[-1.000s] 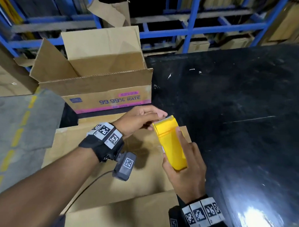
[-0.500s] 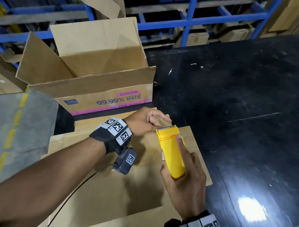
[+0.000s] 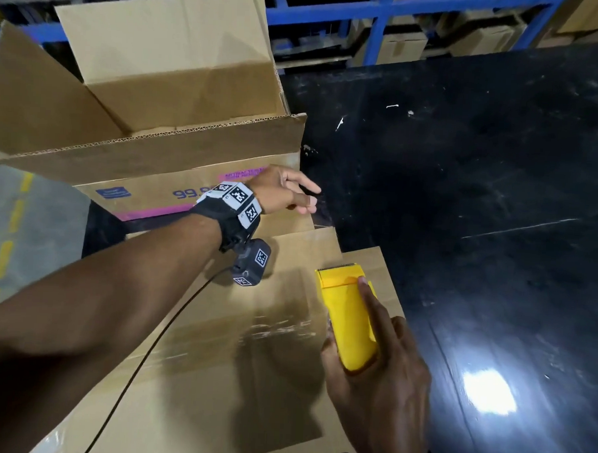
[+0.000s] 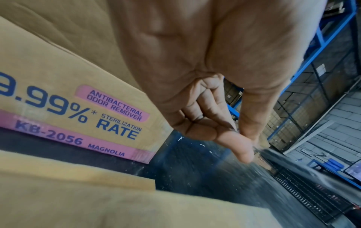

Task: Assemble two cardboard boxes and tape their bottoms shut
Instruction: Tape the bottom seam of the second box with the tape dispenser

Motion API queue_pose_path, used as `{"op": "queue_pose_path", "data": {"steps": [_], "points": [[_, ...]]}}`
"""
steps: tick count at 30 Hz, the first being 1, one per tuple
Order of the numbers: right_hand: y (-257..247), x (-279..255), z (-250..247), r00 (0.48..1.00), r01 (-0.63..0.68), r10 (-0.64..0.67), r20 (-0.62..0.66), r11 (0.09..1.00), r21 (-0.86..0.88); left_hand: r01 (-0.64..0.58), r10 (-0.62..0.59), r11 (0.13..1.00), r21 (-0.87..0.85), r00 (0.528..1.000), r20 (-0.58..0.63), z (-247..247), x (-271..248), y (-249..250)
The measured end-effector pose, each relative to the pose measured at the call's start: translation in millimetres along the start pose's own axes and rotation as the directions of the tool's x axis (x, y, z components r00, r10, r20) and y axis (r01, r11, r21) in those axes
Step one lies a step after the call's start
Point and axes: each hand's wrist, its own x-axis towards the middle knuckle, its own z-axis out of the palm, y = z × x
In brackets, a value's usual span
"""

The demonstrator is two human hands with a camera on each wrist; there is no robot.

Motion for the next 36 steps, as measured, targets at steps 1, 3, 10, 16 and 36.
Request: {"op": "queue_pose_path", "data": {"steps": [1, 3, 10, 16, 36], "points": [[-0.4, 1.8, 0.7, 1.0, -0.005, 0.005, 0.012, 1.0, 0.004, 0.007, -0.007, 1.0, -0.003, 1.0, -0.009, 1.0, 1.7, -1.8], [-0.5, 4.4, 2.1, 0.999, -0.012, 0.012, 0.034, 1.0, 0.004, 0.01, -0.01, 1.0, -0.001, 1.0, -0.017, 2.6, 3.4, -4.9], [2.2, 10.4, 5.9, 0.996, -0.04, 0.041, 0.078, 0.999, -0.004, 0.018, -0.018, 0.999, 0.045, 1.0, -0.004, 9.5, 12.4, -13.7], [1.0, 13.4, 6.2, 0.995, -0.052, 0.053, 0.082, 0.999, -0.01, 0.024, -0.024, 0.998, 0.062, 1.0, 0.001, 11.4, 16.9, -11.4], [-2.2, 11.5, 3.3, 0.995, -0.033, 0.035, 0.09, 0.999, -0.025, 0.082, -0.087, 0.99, 0.114, 0.996, 0.037, 7.7, 26.6, -14.0]]}}
